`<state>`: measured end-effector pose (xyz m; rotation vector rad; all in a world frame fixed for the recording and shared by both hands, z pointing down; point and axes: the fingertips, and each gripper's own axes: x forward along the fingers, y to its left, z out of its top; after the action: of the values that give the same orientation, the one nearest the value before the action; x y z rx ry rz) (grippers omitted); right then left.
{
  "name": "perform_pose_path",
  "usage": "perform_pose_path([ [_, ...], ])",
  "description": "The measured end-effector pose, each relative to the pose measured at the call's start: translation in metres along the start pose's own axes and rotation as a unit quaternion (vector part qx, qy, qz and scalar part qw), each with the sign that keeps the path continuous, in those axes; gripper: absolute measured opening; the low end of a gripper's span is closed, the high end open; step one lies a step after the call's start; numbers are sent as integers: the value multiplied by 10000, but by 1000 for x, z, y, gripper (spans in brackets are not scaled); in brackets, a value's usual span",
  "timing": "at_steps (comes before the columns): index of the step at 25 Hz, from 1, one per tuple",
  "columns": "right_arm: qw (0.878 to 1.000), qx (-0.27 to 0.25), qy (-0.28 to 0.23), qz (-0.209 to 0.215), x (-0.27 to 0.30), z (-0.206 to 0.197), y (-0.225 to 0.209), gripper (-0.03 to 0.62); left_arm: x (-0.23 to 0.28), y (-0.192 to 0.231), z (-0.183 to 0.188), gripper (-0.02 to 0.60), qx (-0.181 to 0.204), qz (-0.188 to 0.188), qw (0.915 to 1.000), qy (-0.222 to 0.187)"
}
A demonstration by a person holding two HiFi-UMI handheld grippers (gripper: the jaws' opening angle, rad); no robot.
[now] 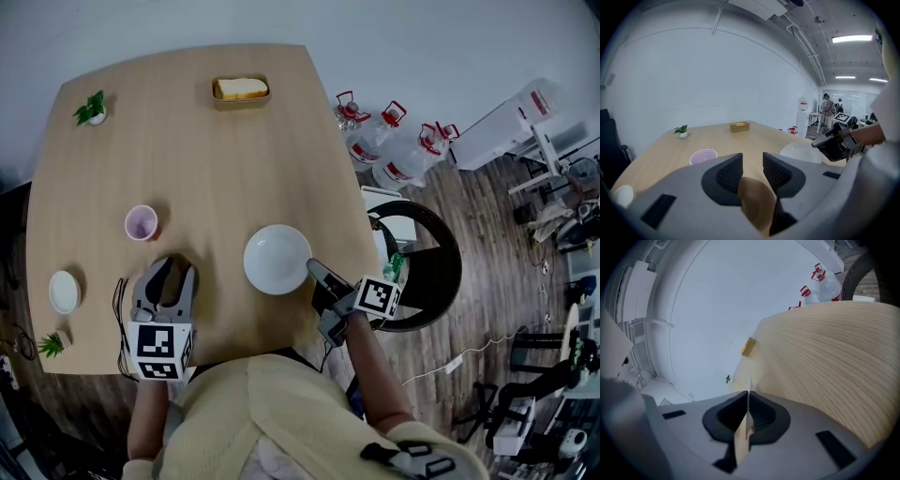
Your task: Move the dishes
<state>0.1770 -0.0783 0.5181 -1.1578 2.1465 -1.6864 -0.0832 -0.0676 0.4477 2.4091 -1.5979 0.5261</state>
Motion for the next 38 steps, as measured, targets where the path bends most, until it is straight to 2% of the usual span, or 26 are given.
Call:
perform_pose_path([
  [3,9999,-33,7,-157,3,-2,-7,25,0,0,-2,141,6,16,10000,-11],
  [9,9953,-420,143,-856,4,-3,-22,28,0,0,-3,141,51,64,10000,16],
  [13,9890,-644,301,-1298,6,-4,-33,35,1,3,-6,141,40,97,9999,21],
  [21,9767,-932,515,-1862,3,-8,-47,48,1,2,-7,141,47,113,9999,88],
  [27,9703,-1039,584,-2106,1,-12,-53,52,3,4,-8,141,38,120,9999,74],
  [32,9559,-1544,473,-2453,-3,-5,-54,59,4,5,-10,141,26,118,9999,124],
  [34,9479,-1794,344,-2610,-7,2,-53,118,4,5,-10,141,13,118,9998,155],
  [38,9473,-1977,167,-2514,-7,11,-44,126,3,7,-9,141,-13,115,9998,138],
])
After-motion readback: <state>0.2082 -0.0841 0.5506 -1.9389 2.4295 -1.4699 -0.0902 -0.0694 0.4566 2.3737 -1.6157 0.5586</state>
